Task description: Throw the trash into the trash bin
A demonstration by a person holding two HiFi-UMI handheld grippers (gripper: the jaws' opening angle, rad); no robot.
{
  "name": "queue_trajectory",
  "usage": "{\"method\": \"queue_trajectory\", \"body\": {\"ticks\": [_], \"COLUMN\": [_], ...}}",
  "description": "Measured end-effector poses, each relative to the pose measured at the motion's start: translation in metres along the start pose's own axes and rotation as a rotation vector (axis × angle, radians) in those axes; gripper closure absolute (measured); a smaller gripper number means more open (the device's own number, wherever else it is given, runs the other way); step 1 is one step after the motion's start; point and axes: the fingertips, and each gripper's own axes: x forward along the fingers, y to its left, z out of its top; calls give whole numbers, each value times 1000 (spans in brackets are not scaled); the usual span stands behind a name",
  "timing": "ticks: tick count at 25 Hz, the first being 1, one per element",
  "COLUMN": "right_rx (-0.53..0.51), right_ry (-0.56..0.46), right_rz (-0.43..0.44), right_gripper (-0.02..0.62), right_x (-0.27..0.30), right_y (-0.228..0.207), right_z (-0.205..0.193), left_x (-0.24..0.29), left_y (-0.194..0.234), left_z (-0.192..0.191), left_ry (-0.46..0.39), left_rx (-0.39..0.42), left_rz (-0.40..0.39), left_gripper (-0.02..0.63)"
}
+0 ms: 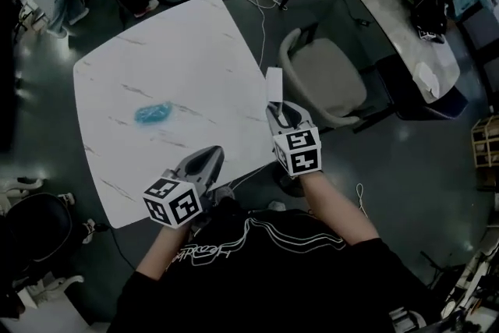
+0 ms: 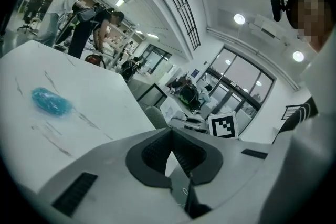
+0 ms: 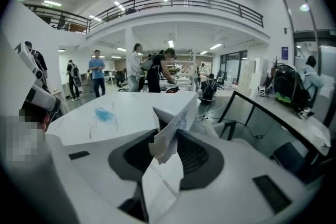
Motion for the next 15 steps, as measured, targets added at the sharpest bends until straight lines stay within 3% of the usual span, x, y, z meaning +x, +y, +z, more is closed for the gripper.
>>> {"method": "queue_trajectory", "body": {"ticks": [7,15], "right_rx": [142,305], "right_ry": [-26,18], "right_rz": [-202,-400], "right_gripper": [450,451], "right_x": [-87,-182], "right_y": [-110,-202], "right_z": [-41,-143], "left_x": [78,155], "left_y": [-75,-160], "left_z": [-37,-103], "left_ry": [160,328], "left_rx": [74,143], "left_rz": [-150,-294], "left_gripper": [601,601]}}
